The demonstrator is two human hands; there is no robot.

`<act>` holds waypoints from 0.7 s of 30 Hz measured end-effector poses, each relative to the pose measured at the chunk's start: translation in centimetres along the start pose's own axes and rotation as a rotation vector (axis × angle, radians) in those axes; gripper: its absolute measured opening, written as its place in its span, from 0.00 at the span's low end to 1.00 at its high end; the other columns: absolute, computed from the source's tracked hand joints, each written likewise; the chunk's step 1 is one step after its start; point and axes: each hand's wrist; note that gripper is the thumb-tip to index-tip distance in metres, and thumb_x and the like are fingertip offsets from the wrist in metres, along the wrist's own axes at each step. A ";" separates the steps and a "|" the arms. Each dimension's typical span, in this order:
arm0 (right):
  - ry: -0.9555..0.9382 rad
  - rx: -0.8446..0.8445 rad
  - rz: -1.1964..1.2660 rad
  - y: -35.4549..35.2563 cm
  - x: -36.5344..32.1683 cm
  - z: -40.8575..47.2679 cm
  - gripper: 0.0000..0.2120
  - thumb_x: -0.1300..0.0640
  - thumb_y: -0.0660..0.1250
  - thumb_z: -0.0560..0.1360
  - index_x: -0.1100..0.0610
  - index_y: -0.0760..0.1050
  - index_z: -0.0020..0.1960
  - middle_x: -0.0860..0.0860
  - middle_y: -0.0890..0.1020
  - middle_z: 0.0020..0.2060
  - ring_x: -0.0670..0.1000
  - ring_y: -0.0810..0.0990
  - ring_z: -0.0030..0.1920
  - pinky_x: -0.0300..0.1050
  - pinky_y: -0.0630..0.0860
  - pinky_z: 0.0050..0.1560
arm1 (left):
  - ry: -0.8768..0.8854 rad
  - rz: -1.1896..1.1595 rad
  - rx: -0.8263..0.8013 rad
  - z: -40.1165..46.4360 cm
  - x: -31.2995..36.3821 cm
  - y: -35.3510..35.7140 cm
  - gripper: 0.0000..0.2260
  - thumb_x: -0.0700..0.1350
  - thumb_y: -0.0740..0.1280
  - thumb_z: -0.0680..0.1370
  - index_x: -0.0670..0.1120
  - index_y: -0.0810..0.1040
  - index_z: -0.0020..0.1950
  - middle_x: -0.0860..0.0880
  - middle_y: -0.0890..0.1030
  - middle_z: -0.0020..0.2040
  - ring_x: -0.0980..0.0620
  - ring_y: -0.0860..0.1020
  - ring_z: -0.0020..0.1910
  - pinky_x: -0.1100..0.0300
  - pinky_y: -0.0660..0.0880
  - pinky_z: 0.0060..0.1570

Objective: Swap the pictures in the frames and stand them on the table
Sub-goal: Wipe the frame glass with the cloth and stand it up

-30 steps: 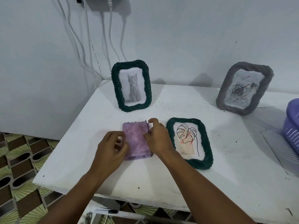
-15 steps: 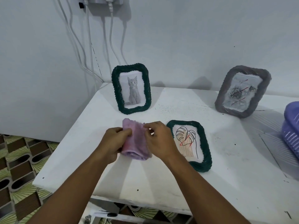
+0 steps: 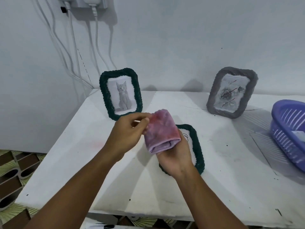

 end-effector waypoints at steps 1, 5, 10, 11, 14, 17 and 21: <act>-0.066 0.015 0.006 -0.5 -0.6 -0.2 0.14 0.54 0.55 0.80 0.59 0.76 0.55 0.56 0.83 0.40 0.53 0.84 0.36 0.47 0.82 0.36 | 0.056 0.084 0.011 -0.1 -0.4 0.2 0.09 0.45 0.65 0.78 0.51 0.81 0.56 0.54 0.82 0.50 0.57 0.80 0.45 0.63 0.79 0.47; -0.061 -0.041 0.103 -2.3 -3.7 -2.0 0.17 0.47 0.59 0.78 0.60 0.76 0.50 0.55 0.84 0.35 0.53 0.84 0.36 0.49 0.82 0.44 | 0.227 0.433 -0.030 -0.2 -3.0 2.3 0.20 0.54 0.66 0.76 0.54 0.72 0.68 0.53 0.72 0.60 0.56 0.72 0.57 0.66 0.71 0.53; -0.332 0.086 -0.268 -3.2 -9.0 -3.1 0.22 0.47 0.74 0.68 0.60 0.73 0.54 0.56 0.73 0.43 0.48 0.70 0.44 0.37 0.61 0.46 | 0.244 0.834 -0.132 -0.4 -6.4 5.1 0.33 0.71 0.46 0.72 0.60 0.54 0.75 0.49 0.63 0.68 0.49 0.61 0.65 0.51 0.67 0.61; -0.418 0.134 -0.382 -3.2 -9.9 -3.5 0.19 0.47 0.71 0.72 0.61 0.73 0.53 0.57 0.73 0.41 0.49 0.71 0.40 0.37 0.64 0.41 | 0.240 0.883 -0.140 -0.4 -6.9 5.6 0.33 0.71 0.44 0.72 0.60 0.52 0.75 0.49 0.61 0.69 0.48 0.60 0.67 0.49 0.65 0.62; -0.662 0.295 -0.857 -3.1 -11.5 -4.2 0.18 0.46 0.58 0.80 0.59 0.77 0.55 0.54 0.82 0.40 0.54 0.79 0.40 0.38 0.72 0.29 | 0.243 1.019 -0.188 -0.3 -8.0 6.3 0.35 0.72 0.34 0.70 0.62 0.49 0.75 0.49 0.56 0.73 0.45 0.55 0.70 0.46 0.58 0.66; -0.687 0.208 -1.508 -4.1 -10.4 -3.7 0.21 0.38 0.53 0.79 0.42 0.68 0.69 0.39 0.73 0.65 0.43 0.73 0.61 0.35 0.77 0.41 | 0.240 1.032 -0.247 0.1 -8.9 6.2 0.37 0.73 0.31 0.68 0.64 0.49 0.75 0.49 0.56 0.74 0.45 0.54 0.72 0.45 0.53 0.68; -0.646 0.057 -2.359 -9.4 -8.4 -1.2 0.30 0.39 0.47 0.78 0.55 0.69 0.69 0.54 0.69 0.70 0.57 0.69 0.68 0.53 0.67 0.68 | 0.240 1.029 -0.287 0.9 -9.4 5.3 0.38 0.76 0.32 0.66 0.67 0.50 0.74 0.53 0.58 0.73 0.48 0.53 0.71 0.49 0.51 0.67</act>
Point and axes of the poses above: each hand's wrist, its own z-axis towards the middle knuckle, its own y-axis out of the palm, x = y × z
